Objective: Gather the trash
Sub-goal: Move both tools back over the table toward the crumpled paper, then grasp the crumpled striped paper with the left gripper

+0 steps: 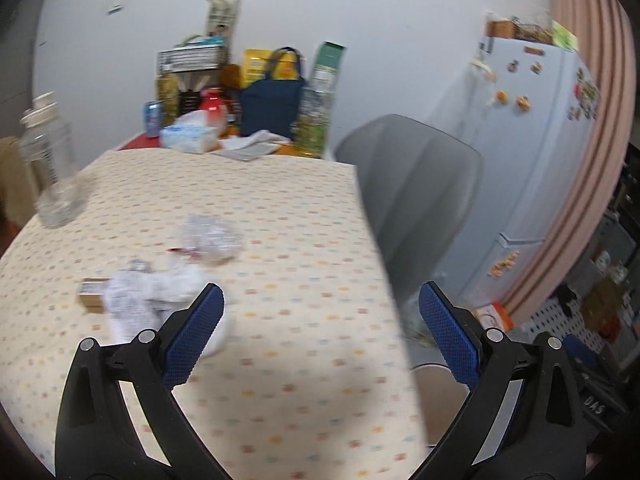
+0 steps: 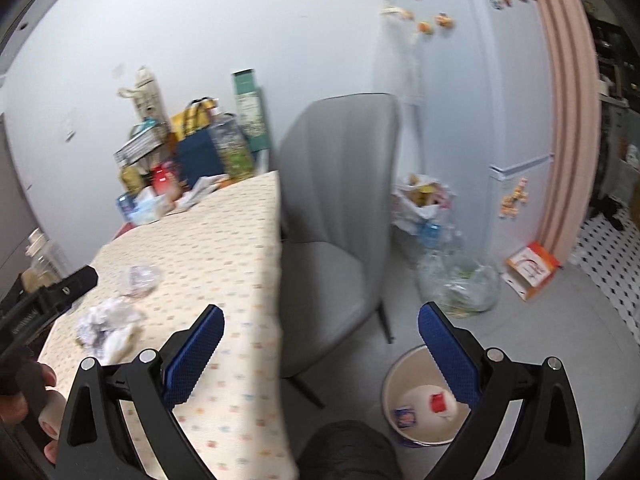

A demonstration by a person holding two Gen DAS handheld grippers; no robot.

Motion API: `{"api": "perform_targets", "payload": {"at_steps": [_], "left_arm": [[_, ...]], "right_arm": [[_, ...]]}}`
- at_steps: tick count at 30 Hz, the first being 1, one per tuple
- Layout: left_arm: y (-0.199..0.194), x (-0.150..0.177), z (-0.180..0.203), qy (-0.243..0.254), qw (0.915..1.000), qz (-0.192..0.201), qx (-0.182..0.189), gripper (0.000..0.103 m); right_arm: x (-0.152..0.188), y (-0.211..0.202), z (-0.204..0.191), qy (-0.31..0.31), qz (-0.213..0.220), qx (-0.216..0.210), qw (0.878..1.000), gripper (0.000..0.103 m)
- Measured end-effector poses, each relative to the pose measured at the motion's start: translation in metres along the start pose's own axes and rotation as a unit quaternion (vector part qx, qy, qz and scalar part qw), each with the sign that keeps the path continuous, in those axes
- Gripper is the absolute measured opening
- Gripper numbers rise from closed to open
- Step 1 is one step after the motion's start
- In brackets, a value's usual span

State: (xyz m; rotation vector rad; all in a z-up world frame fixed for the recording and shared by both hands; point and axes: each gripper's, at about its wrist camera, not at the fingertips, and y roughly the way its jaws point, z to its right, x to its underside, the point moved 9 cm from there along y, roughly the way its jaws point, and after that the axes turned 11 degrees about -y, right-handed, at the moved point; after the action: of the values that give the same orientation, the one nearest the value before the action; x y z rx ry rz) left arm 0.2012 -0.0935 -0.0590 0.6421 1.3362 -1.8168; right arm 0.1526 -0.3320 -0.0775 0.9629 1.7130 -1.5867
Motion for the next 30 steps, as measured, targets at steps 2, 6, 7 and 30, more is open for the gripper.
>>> {"api": "perform_targets", "payload": {"at_steps": [2,6,7,30], "left_arm": [[-0.003,-0.005,-0.025,-0.015,0.9998,0.002,-0.014,0.097],[-0.006,-0.009,-0.07,-0.044,0.9982,0.004,-0.041,0.097],[-0.006,-0.009,-0.08,-0.052,0.9976,0.003,-0.045,0.097],[0.044,0.014,-0.193,-0.136,0.9853,-0.053,-0.088,0.097]], "right_arm": [[-0.002,0.001,-0.02,-0.01,0.002,-0.013,1.0,0.095],[-0.003,0.007,-0.055,-0.027,0.002,-0.039,0.999,0.095],[-0.004,0.009,-0.063,-0.03,0.001,-0.044,0.999,0.095],[0.025,0.068,-0.185,-0.089,-0.061,-0.12,0.987,0.095]]}}
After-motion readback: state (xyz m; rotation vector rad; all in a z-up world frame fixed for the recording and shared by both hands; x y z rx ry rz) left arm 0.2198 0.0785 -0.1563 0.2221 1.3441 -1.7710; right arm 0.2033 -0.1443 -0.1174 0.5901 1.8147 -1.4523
